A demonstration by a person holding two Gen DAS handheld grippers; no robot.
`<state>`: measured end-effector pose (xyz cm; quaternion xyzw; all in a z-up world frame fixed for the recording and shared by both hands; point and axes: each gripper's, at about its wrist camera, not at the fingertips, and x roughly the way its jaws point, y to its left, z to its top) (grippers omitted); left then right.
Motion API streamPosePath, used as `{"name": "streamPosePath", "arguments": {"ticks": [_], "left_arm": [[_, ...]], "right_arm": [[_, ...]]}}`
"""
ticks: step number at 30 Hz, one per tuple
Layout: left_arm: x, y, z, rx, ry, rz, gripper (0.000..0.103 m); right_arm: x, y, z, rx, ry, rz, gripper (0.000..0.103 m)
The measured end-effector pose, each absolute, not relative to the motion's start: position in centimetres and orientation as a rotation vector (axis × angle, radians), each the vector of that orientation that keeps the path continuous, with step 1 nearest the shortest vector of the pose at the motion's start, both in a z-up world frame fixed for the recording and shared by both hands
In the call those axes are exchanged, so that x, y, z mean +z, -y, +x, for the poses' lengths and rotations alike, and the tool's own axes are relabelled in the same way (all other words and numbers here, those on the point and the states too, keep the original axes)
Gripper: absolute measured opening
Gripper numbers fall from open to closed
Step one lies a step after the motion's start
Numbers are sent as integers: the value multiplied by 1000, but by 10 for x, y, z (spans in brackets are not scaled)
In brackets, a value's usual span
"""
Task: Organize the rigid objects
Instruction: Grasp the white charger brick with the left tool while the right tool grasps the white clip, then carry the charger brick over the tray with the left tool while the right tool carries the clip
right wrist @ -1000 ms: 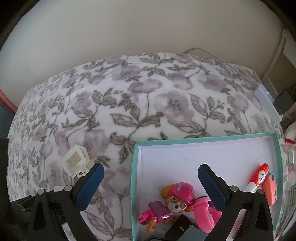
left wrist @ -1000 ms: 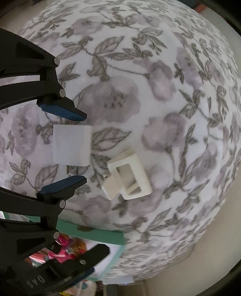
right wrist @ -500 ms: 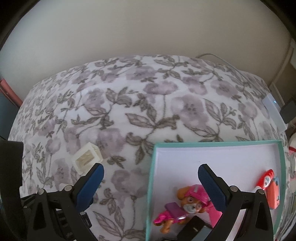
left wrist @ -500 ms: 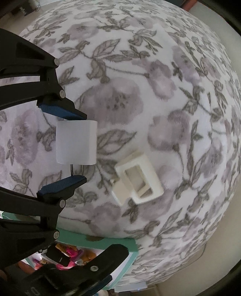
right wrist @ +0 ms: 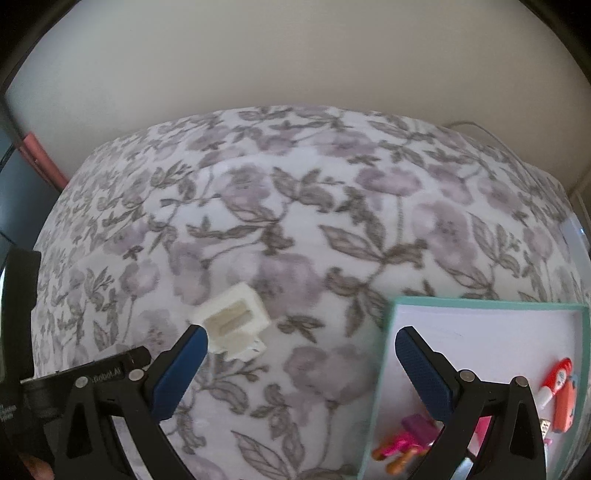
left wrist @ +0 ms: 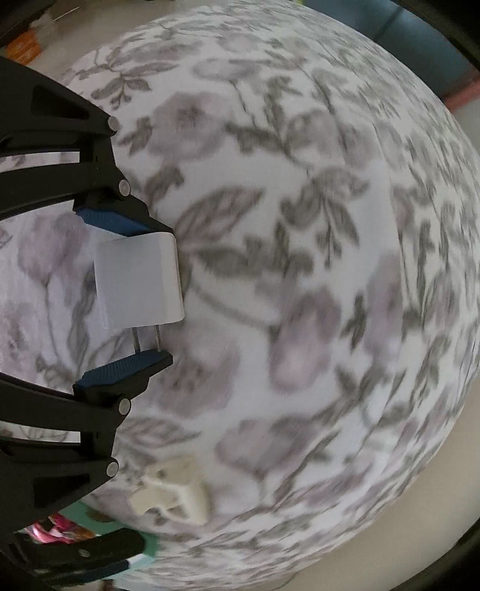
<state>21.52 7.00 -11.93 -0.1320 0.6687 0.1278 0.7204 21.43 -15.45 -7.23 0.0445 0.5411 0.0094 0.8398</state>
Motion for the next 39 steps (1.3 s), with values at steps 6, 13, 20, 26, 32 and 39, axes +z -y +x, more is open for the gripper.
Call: {"name": "streamPosePath", "arguments": {"ticks": [6,13,20,26,32,39], "left_arm": [[-117,-107,212,329,-1467,-339,62],[-117,-143,205,378,-1456,-326,62],[-124,-138,206,390,-1452,-308,62],[-132,-117,214,399,-1447,-296,62],[-141,-98,223,401,-1438,-263,60],[-133,-83,224,411,-1430,-226,59]], "right_arm": [[-83,130,225,73,-1161,50,103],[-99,116,237,90,-1181,4,100],[-114,105,243,77,-1214,-68,85],[-118,106,241,48,-1210,-47,70],[-115,102,235,43,-1201,-45,57],[-115,107,221,49,-1201,-15,57]]}}
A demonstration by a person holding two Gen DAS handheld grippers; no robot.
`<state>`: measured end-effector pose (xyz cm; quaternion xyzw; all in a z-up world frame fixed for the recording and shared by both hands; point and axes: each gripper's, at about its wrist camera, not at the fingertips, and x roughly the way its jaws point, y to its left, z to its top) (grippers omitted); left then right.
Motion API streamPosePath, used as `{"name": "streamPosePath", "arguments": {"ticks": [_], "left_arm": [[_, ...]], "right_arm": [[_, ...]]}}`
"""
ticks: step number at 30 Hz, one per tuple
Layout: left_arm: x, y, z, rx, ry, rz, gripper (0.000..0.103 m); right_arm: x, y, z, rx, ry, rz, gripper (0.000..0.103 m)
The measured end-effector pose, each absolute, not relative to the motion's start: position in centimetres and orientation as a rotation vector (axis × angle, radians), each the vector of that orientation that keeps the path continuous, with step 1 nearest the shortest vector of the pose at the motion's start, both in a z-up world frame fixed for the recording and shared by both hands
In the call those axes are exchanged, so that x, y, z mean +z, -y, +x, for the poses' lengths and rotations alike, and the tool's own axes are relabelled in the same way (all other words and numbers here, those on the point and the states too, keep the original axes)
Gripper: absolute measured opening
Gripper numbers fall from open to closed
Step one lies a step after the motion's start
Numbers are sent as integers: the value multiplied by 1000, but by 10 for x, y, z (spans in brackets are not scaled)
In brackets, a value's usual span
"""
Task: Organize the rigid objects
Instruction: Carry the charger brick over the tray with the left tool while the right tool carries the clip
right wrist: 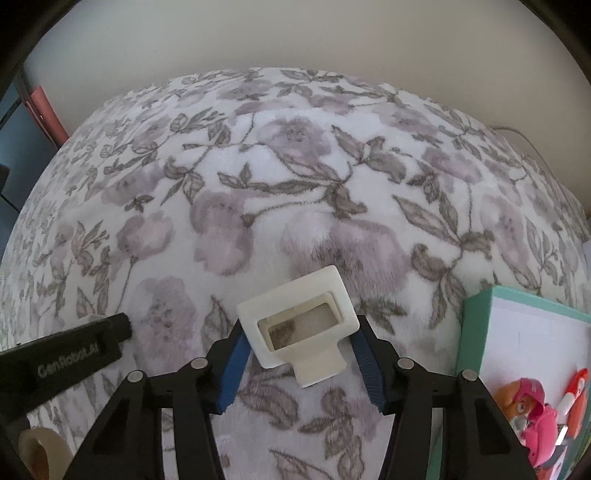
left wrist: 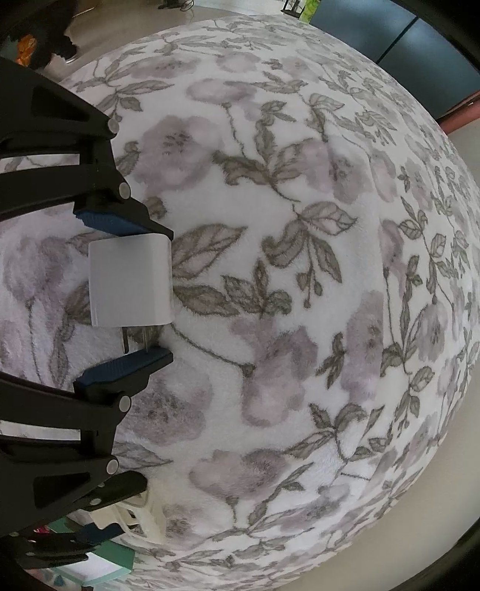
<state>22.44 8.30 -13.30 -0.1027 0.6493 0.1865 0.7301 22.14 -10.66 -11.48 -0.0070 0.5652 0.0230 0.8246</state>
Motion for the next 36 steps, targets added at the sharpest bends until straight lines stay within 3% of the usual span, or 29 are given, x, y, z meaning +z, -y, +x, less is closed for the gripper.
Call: {"name": "streamPosePath", "arguments": {"ticks": [16,28,36], "left_arm": [[-81,-17,211,324,-1349,-197,59],[-26,70,163,142,-1260,-96,59],[-19,124,139,-62,-1243,-17,59]], "right_arm": [[-73,144,179,3,-1157,63,57],[-28,228,115,-164,-1124,177,57],[-28,296,71,-305,-1148,268,57]]}}
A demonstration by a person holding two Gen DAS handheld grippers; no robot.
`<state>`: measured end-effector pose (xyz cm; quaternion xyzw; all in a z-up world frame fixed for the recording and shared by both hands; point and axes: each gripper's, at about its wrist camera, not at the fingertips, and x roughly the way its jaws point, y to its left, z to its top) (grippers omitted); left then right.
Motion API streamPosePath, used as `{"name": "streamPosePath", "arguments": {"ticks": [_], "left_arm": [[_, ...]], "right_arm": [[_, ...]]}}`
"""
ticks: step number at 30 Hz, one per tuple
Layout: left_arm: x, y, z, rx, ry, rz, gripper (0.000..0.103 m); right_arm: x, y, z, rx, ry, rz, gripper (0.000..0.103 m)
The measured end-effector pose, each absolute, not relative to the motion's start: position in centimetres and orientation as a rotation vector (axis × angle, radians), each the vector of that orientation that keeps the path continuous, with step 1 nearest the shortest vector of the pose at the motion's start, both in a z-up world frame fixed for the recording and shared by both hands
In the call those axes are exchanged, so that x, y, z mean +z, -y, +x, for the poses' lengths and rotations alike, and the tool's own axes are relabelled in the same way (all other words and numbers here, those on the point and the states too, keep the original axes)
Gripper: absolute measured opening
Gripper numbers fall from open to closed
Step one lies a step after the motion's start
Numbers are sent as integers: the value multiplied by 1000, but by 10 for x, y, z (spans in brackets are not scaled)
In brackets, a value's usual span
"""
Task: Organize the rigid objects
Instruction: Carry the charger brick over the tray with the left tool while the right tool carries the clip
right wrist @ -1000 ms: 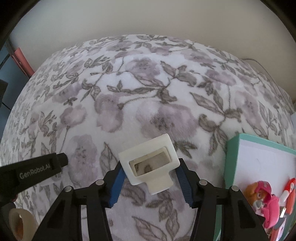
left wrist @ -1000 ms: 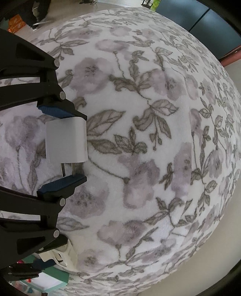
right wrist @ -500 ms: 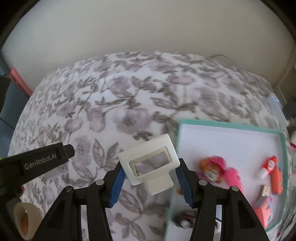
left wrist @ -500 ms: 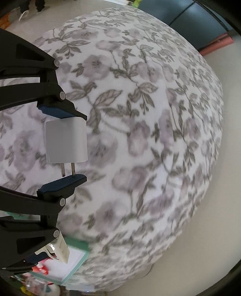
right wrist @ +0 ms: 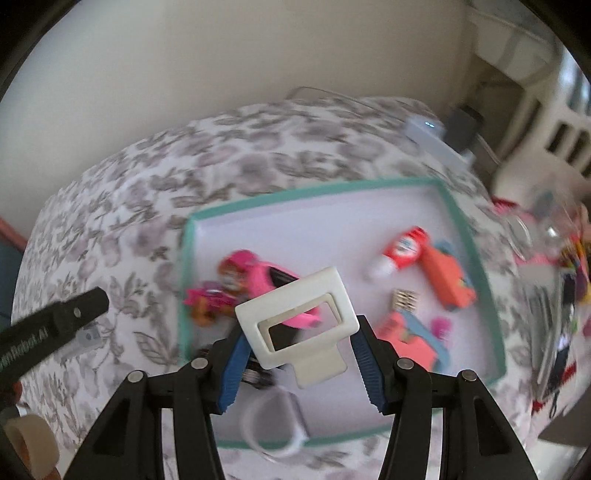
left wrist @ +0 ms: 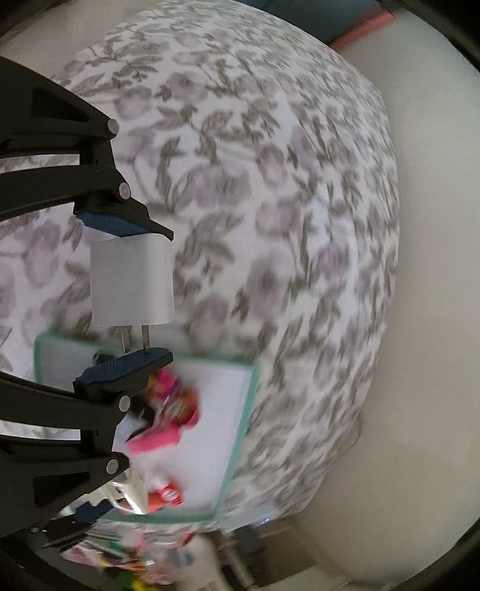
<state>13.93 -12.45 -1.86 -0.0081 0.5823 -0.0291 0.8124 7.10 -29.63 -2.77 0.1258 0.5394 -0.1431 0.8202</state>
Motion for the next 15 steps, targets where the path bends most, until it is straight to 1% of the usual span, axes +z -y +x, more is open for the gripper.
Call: {"name": "streamPosePath", "arguments": {"ticks": [9,15], "left_arm": [[-38,192,109,-239,-1289,94,59],[-54,215,99,-314,-1325,101,59]], "right_arm": [[-37,351,35,-421,-1155,374,57],[-44,369,26,-457,-1153,415,58]]}}
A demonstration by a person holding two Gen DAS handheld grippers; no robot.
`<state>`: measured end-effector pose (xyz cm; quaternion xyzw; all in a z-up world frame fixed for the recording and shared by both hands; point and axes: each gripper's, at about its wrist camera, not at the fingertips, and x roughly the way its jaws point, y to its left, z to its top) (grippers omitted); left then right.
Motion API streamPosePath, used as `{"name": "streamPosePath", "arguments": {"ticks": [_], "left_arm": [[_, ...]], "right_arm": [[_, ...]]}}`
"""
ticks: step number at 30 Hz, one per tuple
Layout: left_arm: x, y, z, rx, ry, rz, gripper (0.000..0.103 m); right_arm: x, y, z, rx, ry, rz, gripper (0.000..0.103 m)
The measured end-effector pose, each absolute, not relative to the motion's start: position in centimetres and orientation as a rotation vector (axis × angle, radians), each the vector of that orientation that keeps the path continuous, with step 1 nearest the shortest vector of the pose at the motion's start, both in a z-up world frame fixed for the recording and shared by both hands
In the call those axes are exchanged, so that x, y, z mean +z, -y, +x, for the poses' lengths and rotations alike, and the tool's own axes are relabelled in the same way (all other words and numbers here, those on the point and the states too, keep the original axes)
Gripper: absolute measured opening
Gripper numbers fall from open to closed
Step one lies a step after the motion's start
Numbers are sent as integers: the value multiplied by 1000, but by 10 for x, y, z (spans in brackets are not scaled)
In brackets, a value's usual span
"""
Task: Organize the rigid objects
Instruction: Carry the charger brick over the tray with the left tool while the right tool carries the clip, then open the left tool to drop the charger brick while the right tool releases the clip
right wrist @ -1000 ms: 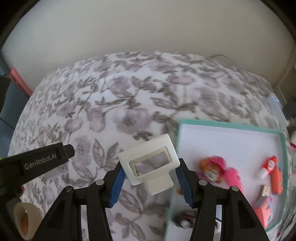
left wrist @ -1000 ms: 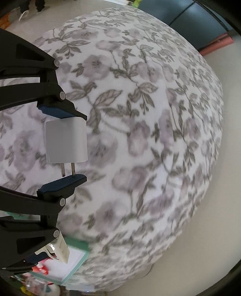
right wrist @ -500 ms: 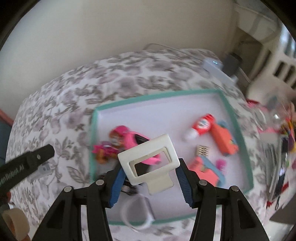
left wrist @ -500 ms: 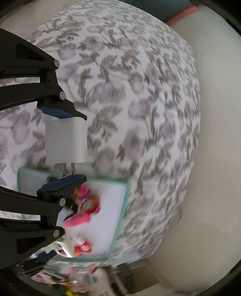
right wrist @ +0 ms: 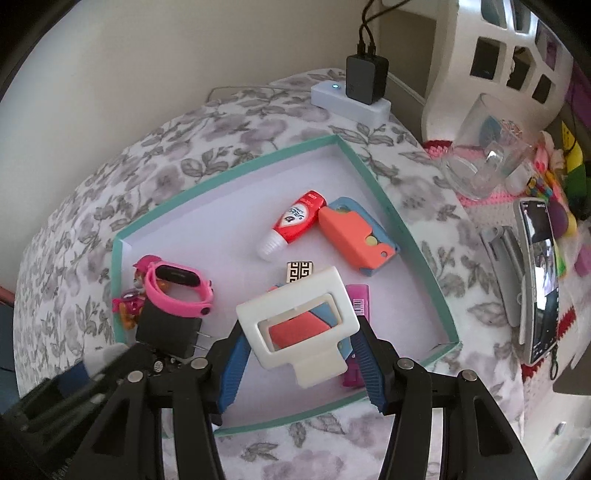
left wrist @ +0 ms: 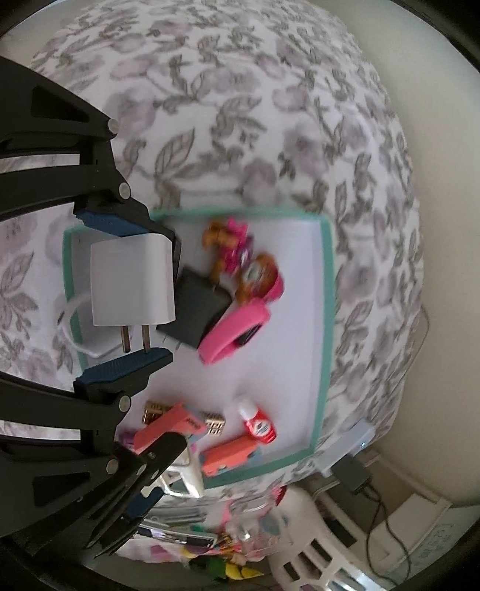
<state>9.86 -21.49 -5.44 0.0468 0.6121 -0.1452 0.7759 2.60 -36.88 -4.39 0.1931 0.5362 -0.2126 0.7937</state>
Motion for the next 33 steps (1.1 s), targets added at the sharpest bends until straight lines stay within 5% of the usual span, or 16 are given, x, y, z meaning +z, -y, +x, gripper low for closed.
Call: {"name": "streamPosePath", "arguments": {"ticks": [16,20,25,33], "left_arm": [[-56,199,95,-297,-1299,63,64],[-54,186,93,-248,-1280,61,80],[-55,167,91,-151,-1259,95,84],[-68,146,87,-52,-1279,146,89]], "right_arm": [[-44,362,22,-437,-1136,395,65],[-43,355,20,-421,-1137,363,70],[-45,346,16,-406,-1146,338,81],[-47,326,11,-371,-1164,279,85]]}}
